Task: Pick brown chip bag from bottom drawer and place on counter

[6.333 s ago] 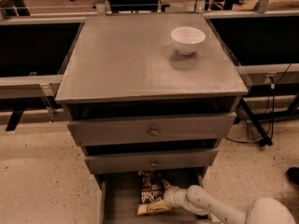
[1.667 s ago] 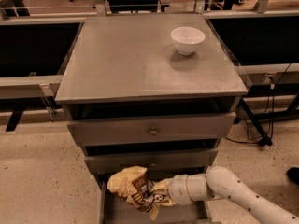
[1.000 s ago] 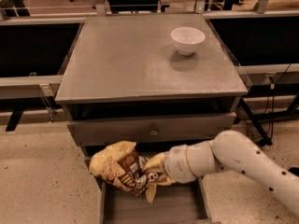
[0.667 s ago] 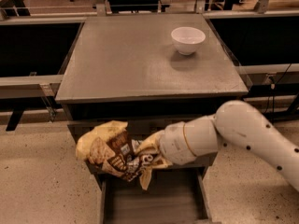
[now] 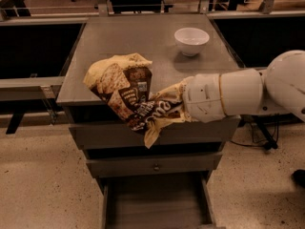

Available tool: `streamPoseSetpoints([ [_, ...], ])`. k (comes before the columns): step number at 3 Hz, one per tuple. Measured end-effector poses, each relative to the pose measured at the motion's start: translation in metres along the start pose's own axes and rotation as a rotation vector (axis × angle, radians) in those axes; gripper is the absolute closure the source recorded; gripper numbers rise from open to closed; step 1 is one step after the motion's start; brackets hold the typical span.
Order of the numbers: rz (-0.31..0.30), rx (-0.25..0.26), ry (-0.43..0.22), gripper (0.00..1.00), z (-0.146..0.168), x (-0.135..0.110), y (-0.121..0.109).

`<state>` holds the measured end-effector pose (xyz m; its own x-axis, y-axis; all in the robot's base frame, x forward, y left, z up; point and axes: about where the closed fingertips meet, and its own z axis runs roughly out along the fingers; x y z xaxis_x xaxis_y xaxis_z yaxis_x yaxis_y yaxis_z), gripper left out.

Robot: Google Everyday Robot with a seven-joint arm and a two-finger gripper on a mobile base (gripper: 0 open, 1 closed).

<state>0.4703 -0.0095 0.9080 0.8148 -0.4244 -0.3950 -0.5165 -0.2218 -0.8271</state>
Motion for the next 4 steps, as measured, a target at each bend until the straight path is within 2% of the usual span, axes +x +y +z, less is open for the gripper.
streamPoseSetpoints([
  [1,0.0,0.0,0.0,1.0,0.0,0.0,0.0],
  [2,0.027,0.056,-0.039,1.0,0.012,0.021,-0.007],
  [3,0.14,0.153,-0.025,1.0,0.024,0.079,-0.026],
  [4,0.252,0.216,0.009,1.0,0.036,0.115,-0.034],
])
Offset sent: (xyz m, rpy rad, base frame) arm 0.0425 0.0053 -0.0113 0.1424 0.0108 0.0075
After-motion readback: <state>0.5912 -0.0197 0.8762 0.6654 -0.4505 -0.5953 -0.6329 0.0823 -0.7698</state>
